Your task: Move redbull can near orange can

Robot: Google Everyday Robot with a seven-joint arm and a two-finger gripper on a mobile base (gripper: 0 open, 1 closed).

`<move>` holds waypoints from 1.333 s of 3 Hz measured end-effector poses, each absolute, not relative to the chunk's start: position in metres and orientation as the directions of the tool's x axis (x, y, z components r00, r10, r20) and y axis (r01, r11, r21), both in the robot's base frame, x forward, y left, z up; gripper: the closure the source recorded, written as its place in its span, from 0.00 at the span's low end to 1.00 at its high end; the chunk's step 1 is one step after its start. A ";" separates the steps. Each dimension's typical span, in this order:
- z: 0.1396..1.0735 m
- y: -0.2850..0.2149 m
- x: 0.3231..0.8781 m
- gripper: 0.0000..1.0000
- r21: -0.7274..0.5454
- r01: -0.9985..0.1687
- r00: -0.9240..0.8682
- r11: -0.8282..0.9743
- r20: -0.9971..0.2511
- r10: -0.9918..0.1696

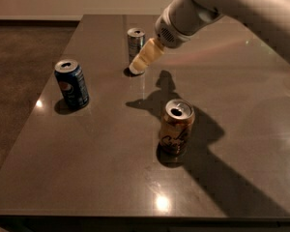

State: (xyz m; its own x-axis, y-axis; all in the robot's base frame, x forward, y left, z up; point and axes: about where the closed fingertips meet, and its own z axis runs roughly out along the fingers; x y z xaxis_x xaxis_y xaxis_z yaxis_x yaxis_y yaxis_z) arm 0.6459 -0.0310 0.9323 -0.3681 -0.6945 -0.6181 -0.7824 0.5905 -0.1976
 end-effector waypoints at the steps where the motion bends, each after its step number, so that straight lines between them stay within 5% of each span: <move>1: 0.927 -0.009 0.662 0.00 -0.175 -0.781 -0.377 0.600 -0.634 -0.676; 4: 0.922 0.020 0.704 0.00 -0.117 -0.765 -0.396 0.633 -0.690 -0.606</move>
Offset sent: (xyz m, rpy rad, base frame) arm 0.0568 0.0440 -0.0124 0.1145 0.0359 -0.0505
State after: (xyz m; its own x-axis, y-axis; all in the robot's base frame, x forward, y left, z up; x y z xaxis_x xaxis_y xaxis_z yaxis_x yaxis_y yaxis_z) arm 0.7043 0.0197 0.9215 -0.3956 -0.6057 -0.6904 -0.7650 0.6332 -0.1172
